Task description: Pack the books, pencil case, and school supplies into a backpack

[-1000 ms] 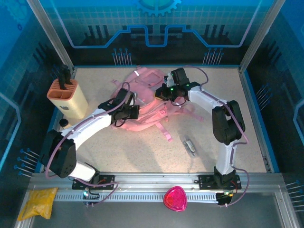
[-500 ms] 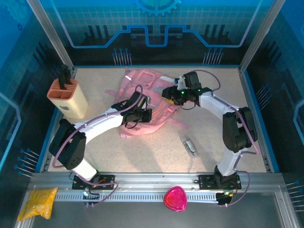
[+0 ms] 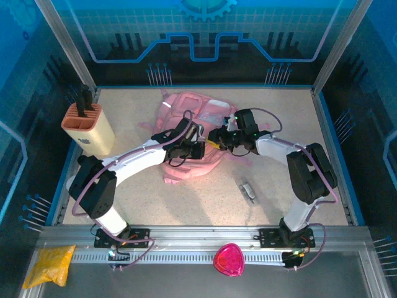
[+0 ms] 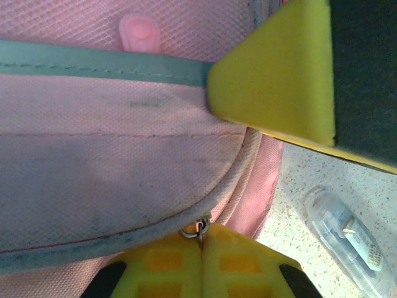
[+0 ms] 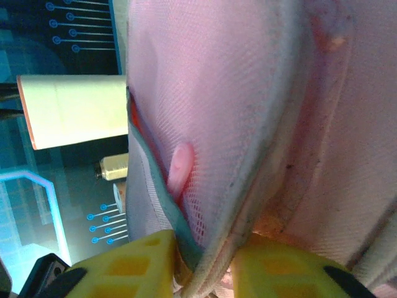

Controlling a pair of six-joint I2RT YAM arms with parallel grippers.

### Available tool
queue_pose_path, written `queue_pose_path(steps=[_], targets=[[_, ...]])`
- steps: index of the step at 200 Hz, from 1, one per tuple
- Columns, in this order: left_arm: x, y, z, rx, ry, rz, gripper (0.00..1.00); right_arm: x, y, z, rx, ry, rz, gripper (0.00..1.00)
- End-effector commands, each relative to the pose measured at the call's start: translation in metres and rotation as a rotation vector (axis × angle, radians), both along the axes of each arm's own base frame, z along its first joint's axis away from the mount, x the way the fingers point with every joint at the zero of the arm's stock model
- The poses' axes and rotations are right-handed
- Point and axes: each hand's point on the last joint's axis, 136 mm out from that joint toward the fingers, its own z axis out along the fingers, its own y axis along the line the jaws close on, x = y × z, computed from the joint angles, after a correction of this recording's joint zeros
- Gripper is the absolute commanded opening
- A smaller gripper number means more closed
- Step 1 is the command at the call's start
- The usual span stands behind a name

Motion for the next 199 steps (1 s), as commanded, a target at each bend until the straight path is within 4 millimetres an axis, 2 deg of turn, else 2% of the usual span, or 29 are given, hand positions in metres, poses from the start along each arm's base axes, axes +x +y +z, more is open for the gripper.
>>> queue_pose_path(steps=[1, 36, 80, 99, 128, 161, 169, 177, 199], targets=[[-0.006, -0.018, 0.014, -0.018, -0.012, -0.085, 0.0, 0.009, 0.0, -0.001, -0.014, -0.035, 0.006, 0.16], [-0.011, 0.015, 0.006, 0.171, -0.017, -0.098, 0.0, 0.018, -0.02, 0.0, -0.081, -0.065, 0.02, 0.0], [-0.006, 0.068, -0.005, 0.253, 0.025, -0.019, 0.0, 0.037, -0.047, 0.009, -0.153, -0.108, 0.014, 0.0], [-0.008, 0.08, -0.009, 0.265, 0.047, 0.006, 0.0, 0.048, -0.056, 0.011, -0.184, -0.121, 0.004, 0.0], [-0.018, 0.064, -0.009, 0.18, 0.074, -0.029, 0.0, 0.073, -0.066, 0.013, -0.231, -0.148, -0.035, 0.0], [-0.026, 0.013, -0.001, 0.12, 0.055, -0.114, 0.0, 0.1, -0.057, 0.014, -0.236, -0.159, -0.013, 0.0], [-0.025, 0.001, 0.0, 0.111, 0.048, -0.132, 0.0, 0.102, -0.055, 0.018, -0.231, -0.166, -0.006, 0.04], [-0.023, -0.008, 0.0, 0.102, 0.044, -0.141, 0.0, 0.101, -0.054, 0.02, -0.237, -0.17, 0.002, 0.14], [-0.014, -0.012, -0.002, 0.122, 0.058, -0.121, 0.0, 0.087, -0.06, 0.024, -0.272, -0.174, 0.013, 0.26]])
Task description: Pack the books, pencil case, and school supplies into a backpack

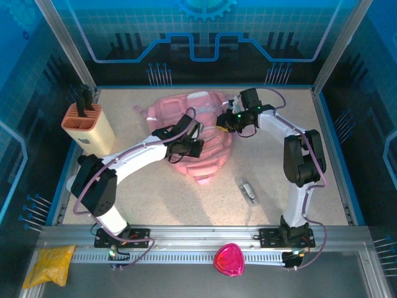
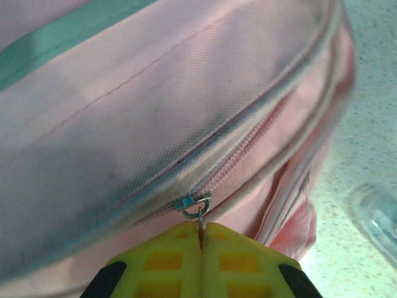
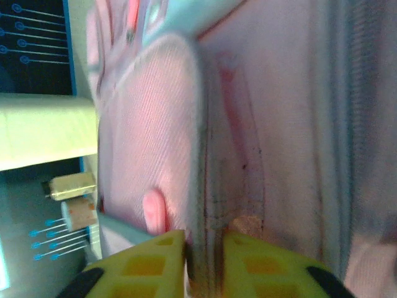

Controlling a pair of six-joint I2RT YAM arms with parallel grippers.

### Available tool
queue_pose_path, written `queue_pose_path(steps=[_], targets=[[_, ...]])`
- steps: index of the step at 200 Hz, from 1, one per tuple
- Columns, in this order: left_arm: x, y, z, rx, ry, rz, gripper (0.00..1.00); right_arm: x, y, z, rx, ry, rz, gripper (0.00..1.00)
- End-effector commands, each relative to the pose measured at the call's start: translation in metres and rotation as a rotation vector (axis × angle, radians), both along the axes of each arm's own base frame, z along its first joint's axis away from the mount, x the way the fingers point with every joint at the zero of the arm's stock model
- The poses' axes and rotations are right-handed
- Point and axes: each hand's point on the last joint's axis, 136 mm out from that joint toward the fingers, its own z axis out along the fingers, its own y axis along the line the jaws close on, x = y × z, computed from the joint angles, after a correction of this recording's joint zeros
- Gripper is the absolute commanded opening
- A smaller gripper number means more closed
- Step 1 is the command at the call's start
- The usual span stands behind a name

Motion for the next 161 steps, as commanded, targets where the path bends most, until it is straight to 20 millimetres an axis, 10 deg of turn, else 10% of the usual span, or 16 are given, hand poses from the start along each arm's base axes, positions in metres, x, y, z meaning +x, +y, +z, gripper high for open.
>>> queue_pose_path(steps=[1, 62, 109, 161], targets=[[-0.021, -0.022, -0.004, -0.015, 0.102, -0.059, 0.0, 0.013, -0.017, 0.018, -0.061, -0.105, -0.033, 0.26], [-0.013, -0.034, -0.003, -0.062, 0.086, -0.059, 0.0, -0.057, -0.005, 0.011, 0.051, -0.015, -0.001, 0.44], [-0.015, -0.039, -0.001, -0.092, 0.088, -0.075, 0.0, -0.069, 0.019, -0.004, 0.11, 0.032, 0.005, 0.46], [-0.023, -0.034, -0.004, -0.054, 0.113, -0.114, 0.0, -0.052, 0.012, -0.012, 0.056, 0.003, -0.027, 0.13]])
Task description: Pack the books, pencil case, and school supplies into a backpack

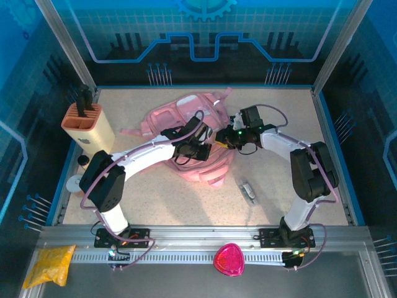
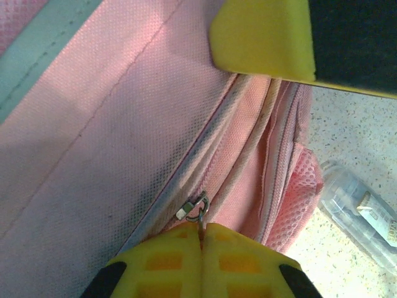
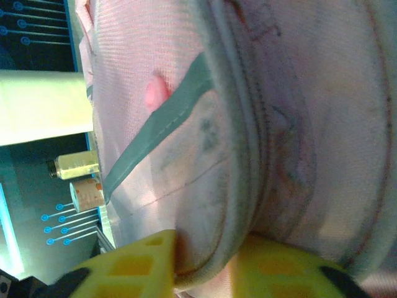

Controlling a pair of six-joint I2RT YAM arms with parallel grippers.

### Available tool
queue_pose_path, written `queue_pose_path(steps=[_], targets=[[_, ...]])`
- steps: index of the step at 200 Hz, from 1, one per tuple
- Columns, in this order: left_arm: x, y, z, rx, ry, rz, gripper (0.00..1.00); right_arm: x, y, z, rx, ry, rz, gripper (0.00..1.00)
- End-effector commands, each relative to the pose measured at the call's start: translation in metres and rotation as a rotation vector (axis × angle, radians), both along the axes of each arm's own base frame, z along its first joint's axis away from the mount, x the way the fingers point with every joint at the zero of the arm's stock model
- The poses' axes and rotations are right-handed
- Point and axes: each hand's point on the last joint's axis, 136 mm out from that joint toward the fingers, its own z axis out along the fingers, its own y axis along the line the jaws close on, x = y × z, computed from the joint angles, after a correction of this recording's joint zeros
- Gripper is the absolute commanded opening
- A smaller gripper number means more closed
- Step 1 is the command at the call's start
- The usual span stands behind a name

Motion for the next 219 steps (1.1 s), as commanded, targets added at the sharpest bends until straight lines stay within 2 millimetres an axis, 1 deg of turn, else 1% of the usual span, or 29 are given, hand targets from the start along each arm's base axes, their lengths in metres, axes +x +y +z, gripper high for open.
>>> queue_pose_path(steps=[1, 25, 70, 94, 119, 150, 167, 176, 199, 219], targets=[[-0.011, -0.007, 0.006, -0.016, 0.034, -0.058, 0.0, 0.017, 0.002, 0.007, -0.013, -0.068, -0.001, 0.13], [-0.017, 0.013, -0.003, 0.082, 0.048, -0.041, 0.0, 0.029, -0.009, 0.011, -0.06, -0.092, -0.02, 0.0], [-0.031, 0.052, -0.012, 0.201, 0.065, -0.008, 0.0, 0.051, -0.038, 0.019, -0.106, -0.132, -0.089, 0.0], [-0.037, 0.072, -0.016, 0.238, 0.08, 0.014, 0.0, 0.059, -0.048, 0.024, -0.133, -0.151, -0.106, 0.0], [-0.039, 0.096, -0.023, 0.277, 0.097, 0.046, 0.0, 0.065, -0.058, 0.028, -0.149, -0.163, -0.122, 0.0], [-0.029, 0.126, -0.028, 0.299, 0.088, 0.111, 0.0, 0.069, -0.061, 0.029, -0.158, -0.169, -0.116, 0.0], [-0.018, 0.137, -0.029, 0.279, 0.067, 0.147, 0.0, 0.069, -0.06, 0.027, -0.159, -0.165, -0.108, 0.0], [-0.009, 0.142, -0.028, 0.265, 0.053, 0.177, 0.0, 0.068, -0.058, 0.026, -0.156, -0.165, -0.1, 0.0], [0.013, 0.141, -0.025, 0.197, 0.022, 0.221, 0.0, 0.06, -0.043, 0.021, -0.146, -0.155, -0.052, 0.0], [0.028, 0.143, -0.024, 0.198, 0.018, 0.261, 0.0, 0.054, -0.033, 0.024, -0.135, -0.168, -0.035, 0.0]])
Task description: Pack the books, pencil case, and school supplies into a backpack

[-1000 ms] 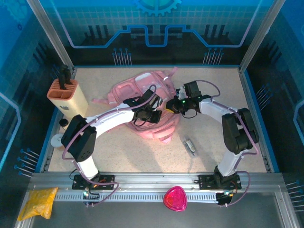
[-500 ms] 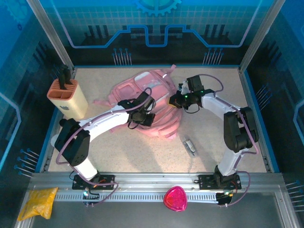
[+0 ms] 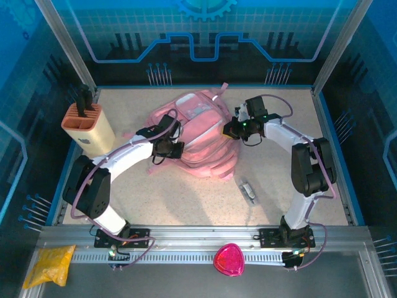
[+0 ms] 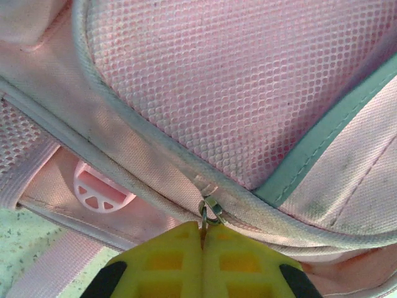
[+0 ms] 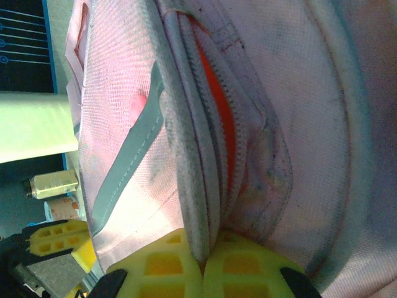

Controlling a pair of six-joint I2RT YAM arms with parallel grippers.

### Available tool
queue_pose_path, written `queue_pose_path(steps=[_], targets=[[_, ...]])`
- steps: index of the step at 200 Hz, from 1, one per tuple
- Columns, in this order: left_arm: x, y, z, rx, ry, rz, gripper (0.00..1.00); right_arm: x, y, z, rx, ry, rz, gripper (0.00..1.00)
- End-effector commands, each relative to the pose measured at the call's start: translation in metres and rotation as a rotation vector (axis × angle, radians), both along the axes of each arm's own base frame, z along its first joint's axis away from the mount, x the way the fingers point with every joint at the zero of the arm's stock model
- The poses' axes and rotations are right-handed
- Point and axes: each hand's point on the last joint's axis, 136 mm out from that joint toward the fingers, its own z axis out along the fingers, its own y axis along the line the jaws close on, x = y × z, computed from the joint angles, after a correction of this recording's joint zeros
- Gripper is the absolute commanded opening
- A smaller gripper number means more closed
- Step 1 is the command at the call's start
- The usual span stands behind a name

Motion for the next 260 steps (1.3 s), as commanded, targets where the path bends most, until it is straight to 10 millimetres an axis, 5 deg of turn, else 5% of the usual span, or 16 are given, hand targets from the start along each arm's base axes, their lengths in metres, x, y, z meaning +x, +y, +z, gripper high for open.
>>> queue_pose_path(steps=[1, 23, 64, 91, 128, 184, 260], targets=[[0.013, 0.021, -0.005, 0.052, 0.01, 0.079, 0.0, 0.019, -0.002, 0.015, -0.029, -0.111, -0.017, 0.0], [0.018, 0.017, -0.003, 0.034, 0.003, 0.091, 0.0, 0.013, -0.003, 0.016, -0.032, -0.106, -0.011, 0.01], [-0.005, 0.002, 0.007, -0.025, 0.02, 0.069, 0.34, -0.014, -0.017, 0.023, -0.093, -0.116, 0.004, 0.34], [-0.022, -0.015, 0.019, -0.098, -0.005, 0.073, 0.48, -0.044, -0.034, 0.022, -0.175, -0.115, 0.004, 0.54], [-0.043, -0.054, 0.032, -0.187, -0.059, 0.058, 0.61, -0.099, -0.06, 0.007, -0.343, -0.071, 0.021, 0.7], [-0.066, -0.103, 0.023, -0.297, -0.096, 0.069, 0.71, -0.183, -0.084, -0.039, -0.544, 0.085, 0.082, 0.81], [-0.073, -0.09, 0.008, -0.307, -0.107, 0.146, 0.82, -0.239, -0.097, -0.084, -0.694, 0.204, 0.137, 0.87]])
